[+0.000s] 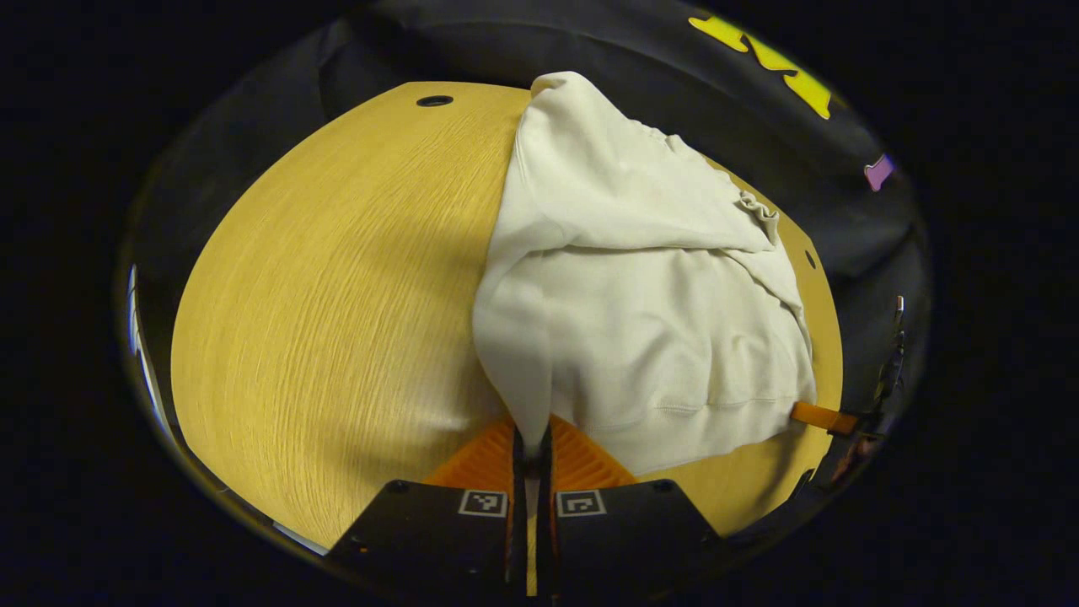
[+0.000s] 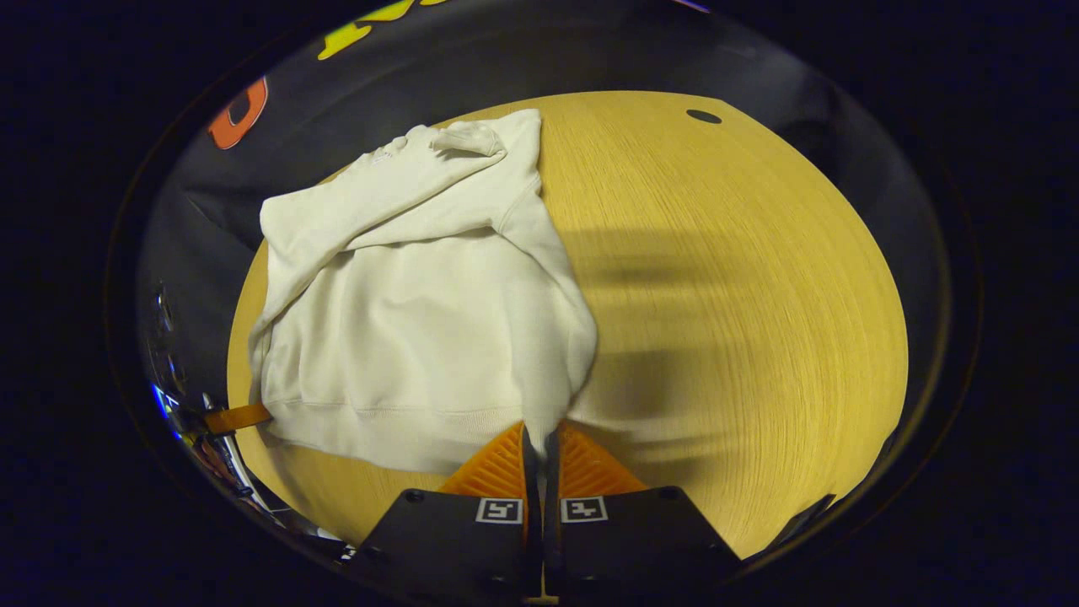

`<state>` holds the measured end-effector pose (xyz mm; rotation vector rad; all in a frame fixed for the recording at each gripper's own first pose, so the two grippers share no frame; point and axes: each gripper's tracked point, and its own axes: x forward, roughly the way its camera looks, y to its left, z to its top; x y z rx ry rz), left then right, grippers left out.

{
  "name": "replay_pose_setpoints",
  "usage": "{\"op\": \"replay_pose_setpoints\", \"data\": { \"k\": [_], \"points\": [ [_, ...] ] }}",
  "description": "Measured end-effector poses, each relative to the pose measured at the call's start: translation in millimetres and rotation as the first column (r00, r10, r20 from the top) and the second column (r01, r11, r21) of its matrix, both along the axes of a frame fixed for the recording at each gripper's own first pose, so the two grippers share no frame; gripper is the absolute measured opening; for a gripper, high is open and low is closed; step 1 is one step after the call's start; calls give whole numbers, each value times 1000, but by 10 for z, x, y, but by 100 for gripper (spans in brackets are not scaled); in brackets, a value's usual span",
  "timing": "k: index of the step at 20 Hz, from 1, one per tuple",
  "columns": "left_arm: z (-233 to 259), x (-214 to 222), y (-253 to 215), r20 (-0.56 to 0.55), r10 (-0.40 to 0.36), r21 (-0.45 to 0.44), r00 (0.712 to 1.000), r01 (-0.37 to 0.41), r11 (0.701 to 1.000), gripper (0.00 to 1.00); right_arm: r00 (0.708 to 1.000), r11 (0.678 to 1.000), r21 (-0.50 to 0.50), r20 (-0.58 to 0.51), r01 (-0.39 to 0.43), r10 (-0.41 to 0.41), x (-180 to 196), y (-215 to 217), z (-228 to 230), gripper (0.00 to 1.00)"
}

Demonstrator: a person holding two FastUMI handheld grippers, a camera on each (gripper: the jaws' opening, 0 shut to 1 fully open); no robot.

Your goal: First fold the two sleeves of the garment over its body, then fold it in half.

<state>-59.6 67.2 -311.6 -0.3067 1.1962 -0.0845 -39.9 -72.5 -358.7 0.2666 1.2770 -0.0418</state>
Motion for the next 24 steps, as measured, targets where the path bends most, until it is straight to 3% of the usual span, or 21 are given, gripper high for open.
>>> {"op": "replay_pose_setpoints", "data": {
  "k": [3, 8, 12, 16, 19, 24],
  "points": [
    [101, 83, -30, 64, -22, -8, 998, 22, 1000, 4, 998, 997, 65, 46, 49, -52, 88, 16, 178, 1],
    [472, 338, -107, 185, -33, -31, 982, 40, 999, 4, 988, 990, 133, 138, 53, -71, 310, 65, 635, 0],
    [970, 578, -9, 300, -22, -55, 954, 40, 998, 4, 973, 985, 167, 221, 36, -73, 605, 60, 1097, 2],
    [1403, 1004, 0, 378, -1, -96, 926, 41, 995, 4, 951, 978, 204, 292, 41, -101, 1139, 112, 1522, 2],
    [1632, 1430, 37, 422, -5, -77, 907, 42, 996, 4, 938, 970, 240, 324, 41, -120, 1568, 184, 1821, 2],
    [2056, 2087, 129, 501, -9, -60, 865, 45, 997, 4, 903, 976, 218, 421, -16, -79, 2316, 339, 2289, 1]
  ]
}}
